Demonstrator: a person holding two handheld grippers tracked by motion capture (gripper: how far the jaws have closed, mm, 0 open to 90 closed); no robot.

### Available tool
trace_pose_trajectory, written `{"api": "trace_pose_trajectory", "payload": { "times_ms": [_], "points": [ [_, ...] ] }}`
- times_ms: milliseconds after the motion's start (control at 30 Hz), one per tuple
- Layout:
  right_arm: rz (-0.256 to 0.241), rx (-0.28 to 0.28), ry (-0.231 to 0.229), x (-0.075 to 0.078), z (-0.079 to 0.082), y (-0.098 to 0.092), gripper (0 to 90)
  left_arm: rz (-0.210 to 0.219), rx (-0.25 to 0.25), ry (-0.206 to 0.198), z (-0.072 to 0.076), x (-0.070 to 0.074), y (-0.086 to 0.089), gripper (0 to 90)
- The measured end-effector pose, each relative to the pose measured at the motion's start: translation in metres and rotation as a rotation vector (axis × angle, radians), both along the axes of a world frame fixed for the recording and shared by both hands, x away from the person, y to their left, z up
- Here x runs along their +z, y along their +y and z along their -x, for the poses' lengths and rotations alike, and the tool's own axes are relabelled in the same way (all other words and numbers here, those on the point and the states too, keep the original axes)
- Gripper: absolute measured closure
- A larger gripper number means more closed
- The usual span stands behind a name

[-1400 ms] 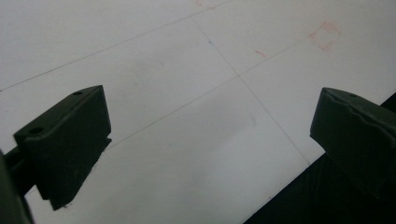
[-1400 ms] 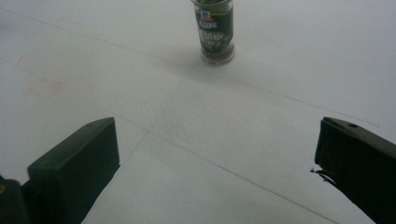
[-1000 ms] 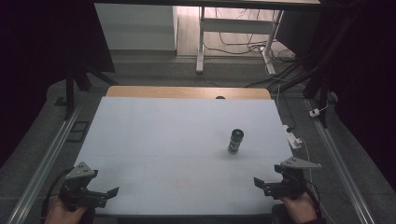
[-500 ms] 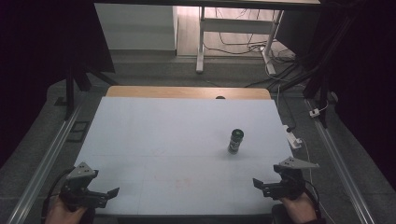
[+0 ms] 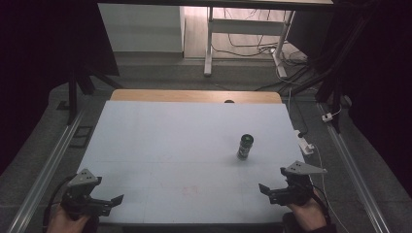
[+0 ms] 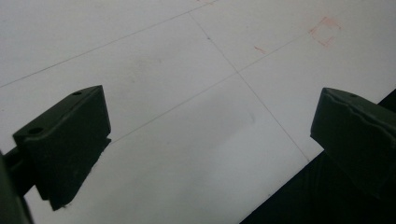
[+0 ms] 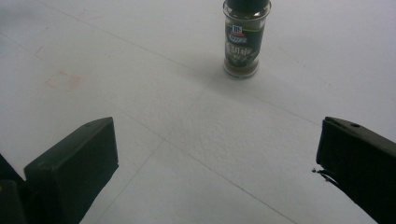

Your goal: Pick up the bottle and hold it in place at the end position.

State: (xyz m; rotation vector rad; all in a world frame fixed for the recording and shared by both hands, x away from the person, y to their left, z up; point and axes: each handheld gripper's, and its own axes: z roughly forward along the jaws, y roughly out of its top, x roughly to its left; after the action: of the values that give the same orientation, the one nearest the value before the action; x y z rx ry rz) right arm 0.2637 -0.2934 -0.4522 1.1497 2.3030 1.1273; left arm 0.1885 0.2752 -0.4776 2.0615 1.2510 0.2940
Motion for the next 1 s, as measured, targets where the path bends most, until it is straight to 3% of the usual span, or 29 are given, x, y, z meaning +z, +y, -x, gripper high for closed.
{"api": "trace_pose_trajectory", "payload": {
  "times_ms": [233, 467, 700, 1000],
  "points": [
    [0.039, 0.021, -0.013, 0.000, -0.005, 0.005, 0.0, 0.004, 0.005, 0.002, 0.000, 0.000, 0.001, 0.0],
    [0.028, 0.035, -0.015, 0.002, -0.014, 0.011, 0.0, 0.006, 0.005, 0.003, 0.000, 0.000, 0.001, 0.0],
    [-0.033, 0.037, -0.011, 0.001, -0.025, 0.012, 0.0, 0.004, 0.007, 0.007, -0.001, 0.000, 0.000, 0.0],
    [-0.003, 0.042, -0.015, -0.003, -0.044, 0.021, 0.0, 0.006, 0.010, 0.014, -0.001, 0.000, 0.001, 0.0]
  ]
}}
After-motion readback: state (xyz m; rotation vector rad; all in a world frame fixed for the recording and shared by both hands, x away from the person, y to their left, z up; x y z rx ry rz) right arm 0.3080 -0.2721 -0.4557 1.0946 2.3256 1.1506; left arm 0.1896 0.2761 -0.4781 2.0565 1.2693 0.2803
